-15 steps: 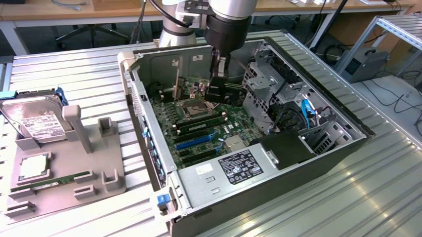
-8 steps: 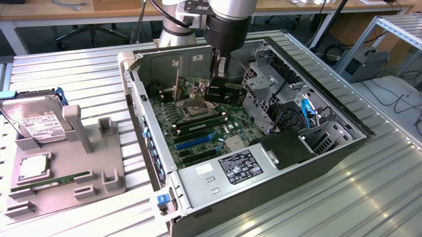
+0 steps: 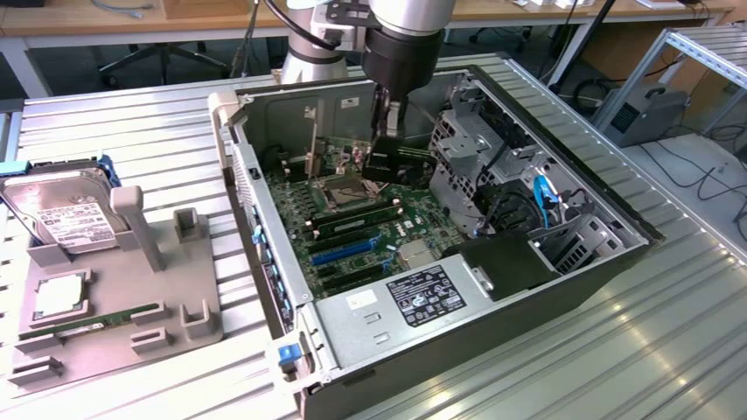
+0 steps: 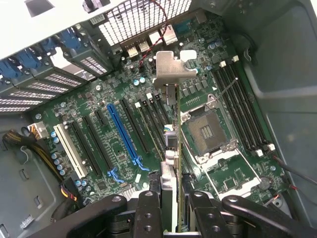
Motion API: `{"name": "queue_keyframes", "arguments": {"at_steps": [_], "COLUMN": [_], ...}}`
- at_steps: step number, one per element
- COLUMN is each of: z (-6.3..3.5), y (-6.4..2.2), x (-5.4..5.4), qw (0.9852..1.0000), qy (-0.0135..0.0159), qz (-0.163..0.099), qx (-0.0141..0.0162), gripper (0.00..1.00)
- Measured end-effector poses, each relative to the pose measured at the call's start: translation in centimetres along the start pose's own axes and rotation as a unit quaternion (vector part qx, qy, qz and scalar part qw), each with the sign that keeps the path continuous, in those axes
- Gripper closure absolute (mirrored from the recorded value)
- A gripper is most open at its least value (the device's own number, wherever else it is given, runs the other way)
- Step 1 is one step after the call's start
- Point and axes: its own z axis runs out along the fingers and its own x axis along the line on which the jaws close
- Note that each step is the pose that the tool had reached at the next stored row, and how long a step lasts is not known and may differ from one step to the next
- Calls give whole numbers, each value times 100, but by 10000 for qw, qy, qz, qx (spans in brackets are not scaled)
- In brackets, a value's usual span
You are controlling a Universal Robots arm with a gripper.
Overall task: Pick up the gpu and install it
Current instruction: 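Insert the gpu into the slot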
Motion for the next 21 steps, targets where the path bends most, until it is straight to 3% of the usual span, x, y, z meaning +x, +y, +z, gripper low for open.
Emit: {"name": "queue_keyframes", "arguments": {"at_steps": [21], "z": [14], "y": [0], "x": [0], "qw": [9999], "qy": [3], "qz": [-171], "qx": [-3], "gripper": [73]}}
